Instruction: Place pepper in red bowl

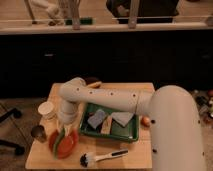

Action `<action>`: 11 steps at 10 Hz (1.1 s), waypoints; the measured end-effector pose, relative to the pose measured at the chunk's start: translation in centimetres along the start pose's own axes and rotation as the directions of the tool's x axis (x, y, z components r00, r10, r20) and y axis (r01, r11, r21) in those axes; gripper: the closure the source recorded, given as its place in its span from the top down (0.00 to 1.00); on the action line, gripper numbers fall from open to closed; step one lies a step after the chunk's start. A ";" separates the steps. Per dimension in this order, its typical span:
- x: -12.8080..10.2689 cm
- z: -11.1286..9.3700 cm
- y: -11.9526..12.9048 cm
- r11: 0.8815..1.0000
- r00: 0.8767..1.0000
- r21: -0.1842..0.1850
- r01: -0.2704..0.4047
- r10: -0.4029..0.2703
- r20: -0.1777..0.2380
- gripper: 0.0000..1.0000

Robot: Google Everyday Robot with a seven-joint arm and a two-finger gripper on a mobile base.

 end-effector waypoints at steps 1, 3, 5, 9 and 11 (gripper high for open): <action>-0.4 0.2 -0.4 1.000 1.000 -0.004 0.021 -0.021 0.015 0.00; -0.8 0.6 -0.8 0.998 0.998 -0.023 0.053 -0.052 0.045 0.00; -1.0 1.5 -1.0 0.996 0.992 -0.036 0.078 -0.074 0.105 0.00; -0.3 1.7 -0.6 0.997 0.987 -0.031 0.064 -0.059 0.151 0.07; -0.2 1.2 -0.4 0.998 0.987 -0.018 0.056 -0.053 0.151 0.28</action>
